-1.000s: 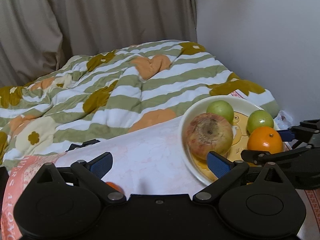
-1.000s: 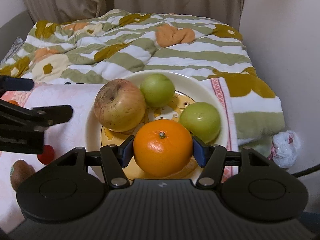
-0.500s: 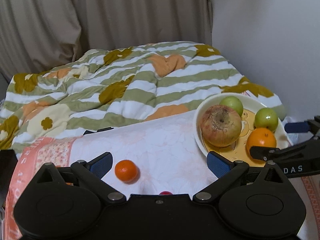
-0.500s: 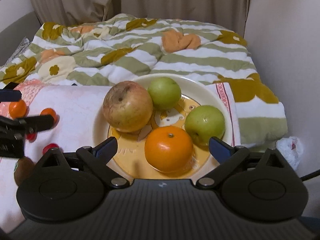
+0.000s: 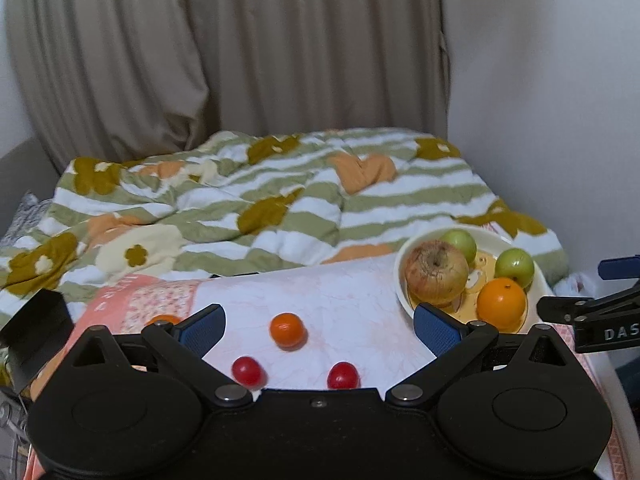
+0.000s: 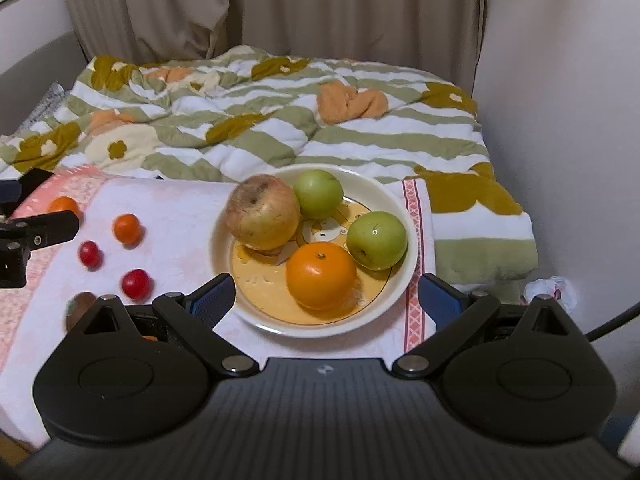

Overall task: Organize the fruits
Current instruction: 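Move both tools back toward the remaining orange and tomatoes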

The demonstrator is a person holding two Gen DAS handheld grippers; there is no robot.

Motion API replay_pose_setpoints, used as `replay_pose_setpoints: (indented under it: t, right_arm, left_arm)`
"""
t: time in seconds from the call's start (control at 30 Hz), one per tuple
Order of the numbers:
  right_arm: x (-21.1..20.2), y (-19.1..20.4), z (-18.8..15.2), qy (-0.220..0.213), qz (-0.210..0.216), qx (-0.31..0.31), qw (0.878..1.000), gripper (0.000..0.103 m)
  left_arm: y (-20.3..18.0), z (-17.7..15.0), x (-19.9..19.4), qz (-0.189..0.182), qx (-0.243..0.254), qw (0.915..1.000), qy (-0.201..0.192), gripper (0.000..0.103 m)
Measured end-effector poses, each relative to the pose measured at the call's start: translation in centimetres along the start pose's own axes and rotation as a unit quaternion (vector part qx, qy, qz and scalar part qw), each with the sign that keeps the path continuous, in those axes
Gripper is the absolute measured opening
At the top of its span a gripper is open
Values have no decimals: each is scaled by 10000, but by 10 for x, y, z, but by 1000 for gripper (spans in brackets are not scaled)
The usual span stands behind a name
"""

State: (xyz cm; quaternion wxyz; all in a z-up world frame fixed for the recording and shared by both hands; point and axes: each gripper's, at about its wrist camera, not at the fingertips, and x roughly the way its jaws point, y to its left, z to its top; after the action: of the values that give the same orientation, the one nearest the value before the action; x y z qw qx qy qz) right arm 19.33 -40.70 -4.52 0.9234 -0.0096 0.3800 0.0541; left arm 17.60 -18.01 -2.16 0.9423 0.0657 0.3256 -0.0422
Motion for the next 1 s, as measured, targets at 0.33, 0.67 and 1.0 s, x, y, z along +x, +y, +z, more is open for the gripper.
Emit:
replay_pose_setpoints:
  t: [0.33, 0.67, 1.0]
  right_arm:
    - [-61, 26, -1, -397, 369, -360, 9979, 103]
    - [-77, 72, -8, -407, 611, -453, 9963, 103]
    - [-64, 151, -15, -178, 315, -50, 9993, 103]
  left_arm:
    - [29, -25, -66, 587, -479, 9969, -207, 102]
    - [88, -44, -91, 1058, -595, 9925, -142, 102]
    - [162, -40, -60, 656, -296, 9974, 24, 102]
